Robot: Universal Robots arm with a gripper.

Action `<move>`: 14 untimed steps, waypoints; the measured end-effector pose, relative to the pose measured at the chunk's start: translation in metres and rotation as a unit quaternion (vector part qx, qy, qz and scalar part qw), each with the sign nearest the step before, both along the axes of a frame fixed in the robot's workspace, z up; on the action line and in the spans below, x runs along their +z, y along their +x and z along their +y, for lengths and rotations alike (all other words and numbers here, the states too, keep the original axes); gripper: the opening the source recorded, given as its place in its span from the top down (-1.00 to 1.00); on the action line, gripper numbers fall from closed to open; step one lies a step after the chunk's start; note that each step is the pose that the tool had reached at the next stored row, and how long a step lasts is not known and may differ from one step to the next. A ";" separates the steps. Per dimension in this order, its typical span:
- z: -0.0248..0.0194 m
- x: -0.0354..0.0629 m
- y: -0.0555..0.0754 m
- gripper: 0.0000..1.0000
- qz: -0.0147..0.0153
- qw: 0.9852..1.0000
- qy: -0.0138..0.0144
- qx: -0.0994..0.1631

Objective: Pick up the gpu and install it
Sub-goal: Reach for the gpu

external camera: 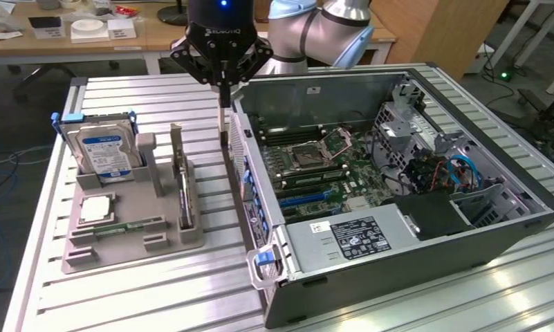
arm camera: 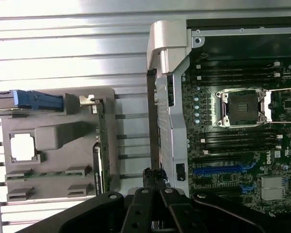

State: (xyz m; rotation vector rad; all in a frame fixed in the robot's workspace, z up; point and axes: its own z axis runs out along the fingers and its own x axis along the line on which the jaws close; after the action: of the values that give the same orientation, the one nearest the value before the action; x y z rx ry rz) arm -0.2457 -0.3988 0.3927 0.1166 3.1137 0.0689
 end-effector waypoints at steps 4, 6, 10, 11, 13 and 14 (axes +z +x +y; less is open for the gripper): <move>0.0000 0.0000 -0.005 0.79 0.000 1.000 0.000 0.000; 0.0000 0.0000 -0.007 0.79 0.000 1.000 0.000 0.000; 0.0000 -0.0001 -0.012 0.79 0.000 1.000 0.000 0.000; 0.0000 -0.0001 -0.013 0.79 0.000 1.000 0.000 0.000; 0.0000 -0.0001 -0.016 0.79 0.000 1.000 0.000 0.000; 0.0000 -0.0002 -0.017 0.79 0.000 1.000 0.000 0.000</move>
State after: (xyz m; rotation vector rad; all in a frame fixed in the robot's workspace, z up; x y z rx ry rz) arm -0.2626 -0.3989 0.3925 0.1165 3.1136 0.0690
